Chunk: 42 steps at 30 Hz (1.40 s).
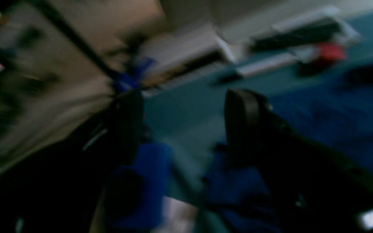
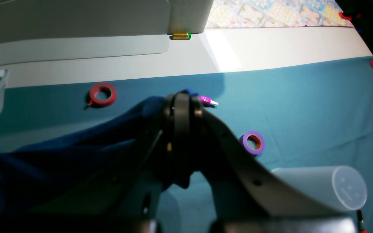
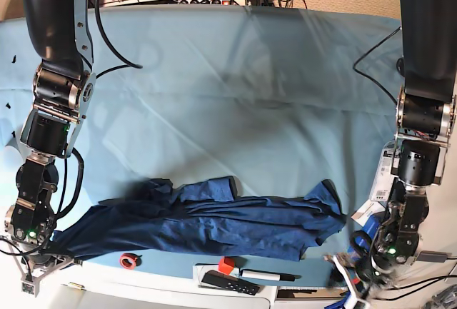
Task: Layout the t-shirt on the table in an organized manner, then fold the t-shirt properly
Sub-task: 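Grasp a sleeve of the shirt with the left gripper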
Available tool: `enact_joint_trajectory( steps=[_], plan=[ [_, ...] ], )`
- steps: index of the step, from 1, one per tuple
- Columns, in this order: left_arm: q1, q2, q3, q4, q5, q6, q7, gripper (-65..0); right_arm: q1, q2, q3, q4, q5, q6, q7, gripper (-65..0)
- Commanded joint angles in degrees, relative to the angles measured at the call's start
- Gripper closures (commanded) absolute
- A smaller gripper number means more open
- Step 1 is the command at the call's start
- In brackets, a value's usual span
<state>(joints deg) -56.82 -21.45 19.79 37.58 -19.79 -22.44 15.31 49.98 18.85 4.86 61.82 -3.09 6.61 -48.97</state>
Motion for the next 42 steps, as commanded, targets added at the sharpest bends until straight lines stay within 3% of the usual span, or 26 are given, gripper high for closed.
enact_joint_trajectory(
  steps=[1, 4, 7, 11, 14, 18, 21, 23, 27, 39, 42],
  plan=[
    [-2.36, -0.31, -0.46, 0.94, -2.95, -3.69, 0.0, -39.4, 2.54, 0.68, 0.07, 1.05, -0.37, -0.46, 1.97, 0.0],
    [-0.81, 0.11, -0.46, 0.94, -14.86, -17.56, 6.36, -38.1, 2.51, 0.68, 0.07, 1.05, -0.35, -0.46, 1.95, 0.0],
    [2.21, 1.86, -0.46, 1.29, -24.94, -17.56, 13.05, -38.0, 2.43, 0.68, 0.07, 1.05, -0.35, -0.46, 1.9, 0.0],
    [7.63, 6.36, -0.46, 2.49, -24.44, -17.56, 13.77, -38.0, 2.08, 0.68, 0.07, 1.05, -0.35, -0.44, 1.57, 0.0],
    [11.43, 10.47, -0.46, 3.39, -19.28, -17.56, 11.61, -38.0, 2.05, 0.68, 0.07, 1.05, -0.35, -0.42, 1.51, 0.0],
    [14.49, 14.86, -0.46, 3.85, -8.44, -17.56, 4.46, -38.0, 2.05, 0.68, 0.07, 1.05, -0.37, -0.42, 1.33, 0.0],
    [15.19, 17.38, -0.46, 3.85, 0.76, -11.08, 0.72, -38.0, 2.05, 0.68, 0.07, 1.05, -0.37, -0.42, 1.18, 0.0],
    [15.26, 18.67, -0.46, 3.85, 5.18, -8.79, 0.09, -38.0, 2.05, 0.68, 0.07, 1.05, -0.35, -0.42, 1.16, 0.0],
    [15.28, 19.71, -0.42, 3.85, 7.67, -6.23, 0.09, -38.0, 2.05, 0.68, 0.07, 1.05, -0.35, -0.42, 1.18, 0.0],
    [20.31, 19.71, -0.42, 3.82, 7.87, -5.9, -1.99, -38.0, 2.05, 0.68, 0.07, 1.05, 0.72, -0.42, 1.31, 0.0],
    [21.11, 19.74, -0.42, 3.82, 7.82, -4.15, -2.75, -38.0, 2.08, 0.68, 0.07, 1.05, 0.7, -0.42, 1.29, 0.0]
  ],
)
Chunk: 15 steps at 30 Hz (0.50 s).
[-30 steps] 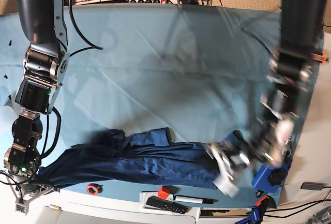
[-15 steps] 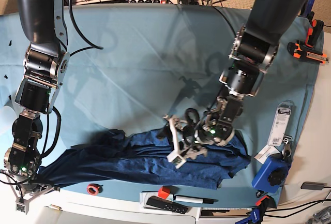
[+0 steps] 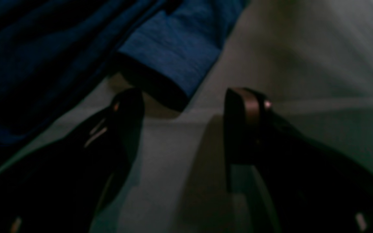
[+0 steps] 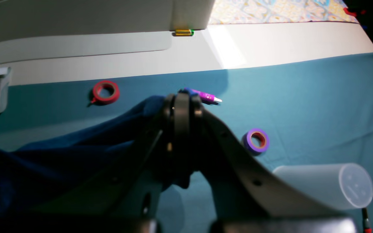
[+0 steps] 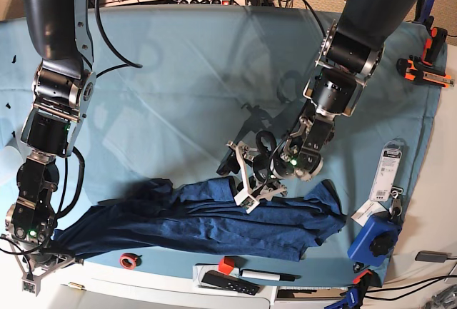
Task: Layout the t-shirt on the table in an organized manner, then fold the t-shirt properly
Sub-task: 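Grasp a sleeve of the shirt with the left gripper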
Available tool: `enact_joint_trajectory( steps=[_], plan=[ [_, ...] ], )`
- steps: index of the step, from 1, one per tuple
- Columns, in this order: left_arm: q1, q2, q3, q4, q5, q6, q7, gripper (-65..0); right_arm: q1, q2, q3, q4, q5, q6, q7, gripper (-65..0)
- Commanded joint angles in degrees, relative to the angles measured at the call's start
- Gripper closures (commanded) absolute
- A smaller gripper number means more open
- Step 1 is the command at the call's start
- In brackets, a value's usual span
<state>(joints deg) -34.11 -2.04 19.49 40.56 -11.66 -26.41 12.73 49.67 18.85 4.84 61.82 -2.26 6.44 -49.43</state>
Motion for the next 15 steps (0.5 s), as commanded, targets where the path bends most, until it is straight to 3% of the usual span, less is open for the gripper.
enact_joint_trajectory(
  steps=[1, 5, 15],
  plan=[
    [-1.6, 0.33, -0.11, 0.85, -0.28, 0.59, -0.2, -37.9, 2.36, 0.68, 0.09, 1.05, -0.13, -0.24, 1.75, 0.0],
    [-1.79, 0.61, -0.11, 0.85, -0.28, 2.64, -0.35, -33.3, 2.38, 0.68, 0.09, 1.05, -0.13, -0.24, 1.73, 0.0],
    [-1.79, 3.32, -0.11, 0.85, -0.26, 3.63, -0.63, -30.9, 2.38, 0.68, 0.09, 1.05, -0.15, -0.24, 1.77, 0.0]
  ],
)
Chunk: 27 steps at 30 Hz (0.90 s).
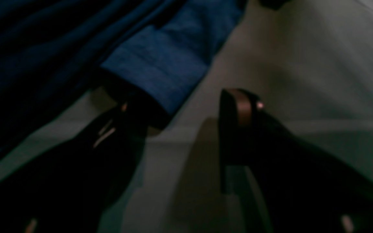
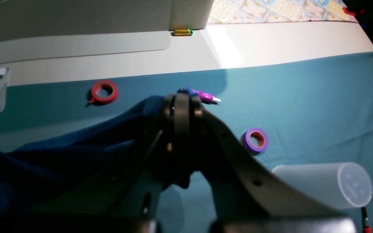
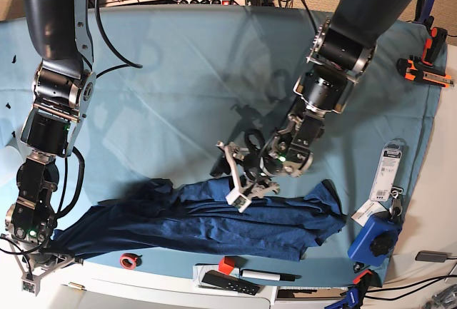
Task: Layout the t-shirt on the table in an organized manner, then fold the t-shirt properly
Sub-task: 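Grasp a sleeve of the shirt with the left gripper, then pull the sleeve with the left gripper away from the right gripper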
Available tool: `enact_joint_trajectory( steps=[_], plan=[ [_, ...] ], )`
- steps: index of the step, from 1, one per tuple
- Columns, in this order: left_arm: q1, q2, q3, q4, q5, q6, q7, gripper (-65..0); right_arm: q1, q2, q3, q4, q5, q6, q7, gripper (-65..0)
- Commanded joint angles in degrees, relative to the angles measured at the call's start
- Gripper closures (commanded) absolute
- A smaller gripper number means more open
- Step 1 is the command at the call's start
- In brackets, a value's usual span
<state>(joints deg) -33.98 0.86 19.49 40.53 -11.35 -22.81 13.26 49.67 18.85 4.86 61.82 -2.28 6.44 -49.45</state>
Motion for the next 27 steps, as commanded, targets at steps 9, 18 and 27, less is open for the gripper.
enact_joint_trajectory(
  steps=[9, 18, 27],
  plan=[
    [-2.16, 0.02, -0.11, 0.92, -0.66, -1.05, -4.52, 0.0, 2.36, 0.68, 0.07, 1.05, -0.15, -0.22, 1.66, 0.0],
    [-0.31, -9.4, -0.15, 10.16, -20.46, -17.19, 5.14, 0.0, 0.76, 0.7, 0.07, 1.05, -0.35, -0.04, 2.38, 0.0],
    [7.98, -21.7, -0.15, 31.41, -41.57, -17.19, 27.54, 0.0, -2.38, 0.83, 0.07, 1.05, -0.33, 0.39, 3.21, 0.0]
  ],
)
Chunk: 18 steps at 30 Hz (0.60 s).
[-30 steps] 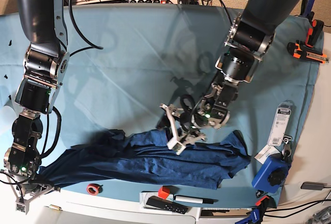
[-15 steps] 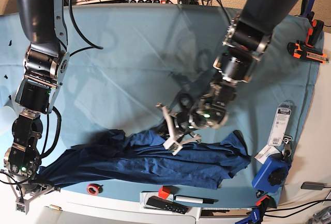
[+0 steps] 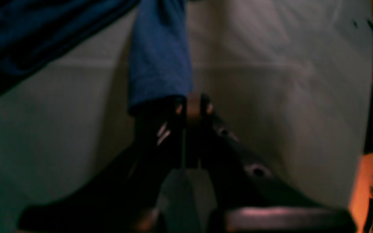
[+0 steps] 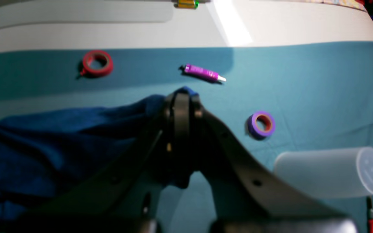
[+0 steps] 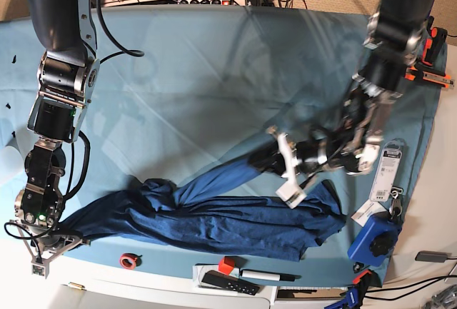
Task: Layout the t-shirt on the table in an organized manner, then fold the t-shirt properly
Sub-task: 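Pull the sleeve with the left gripper away from the right gripper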
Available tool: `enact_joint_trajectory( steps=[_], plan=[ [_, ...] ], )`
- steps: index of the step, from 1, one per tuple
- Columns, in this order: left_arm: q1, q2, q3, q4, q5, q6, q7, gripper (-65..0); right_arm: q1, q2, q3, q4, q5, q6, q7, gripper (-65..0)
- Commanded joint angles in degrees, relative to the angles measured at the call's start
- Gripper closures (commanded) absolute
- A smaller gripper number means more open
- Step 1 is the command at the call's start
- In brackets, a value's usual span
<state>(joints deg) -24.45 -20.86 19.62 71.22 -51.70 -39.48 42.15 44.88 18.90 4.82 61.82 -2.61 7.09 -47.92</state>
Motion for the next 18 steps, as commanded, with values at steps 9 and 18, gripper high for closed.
enact_joint_trajectory(
  steps=[9, 18],
  plan=[
    [9.84, -11.67, -0.28, 21.79, -6.1, -0.52, 6.14, 0.0, 2.45, 0.94, 0.11, 1.05, -0.02, -0.26, 1.49, 0.0],
    [19.5, -22.12, -0.28, 28.17, -6.14, -0.52, 6.75, 0.0, 2.43, 0.96, 0.11, 1.05, -0.02, -0.24, 1.09, 0.0]
  ],
)
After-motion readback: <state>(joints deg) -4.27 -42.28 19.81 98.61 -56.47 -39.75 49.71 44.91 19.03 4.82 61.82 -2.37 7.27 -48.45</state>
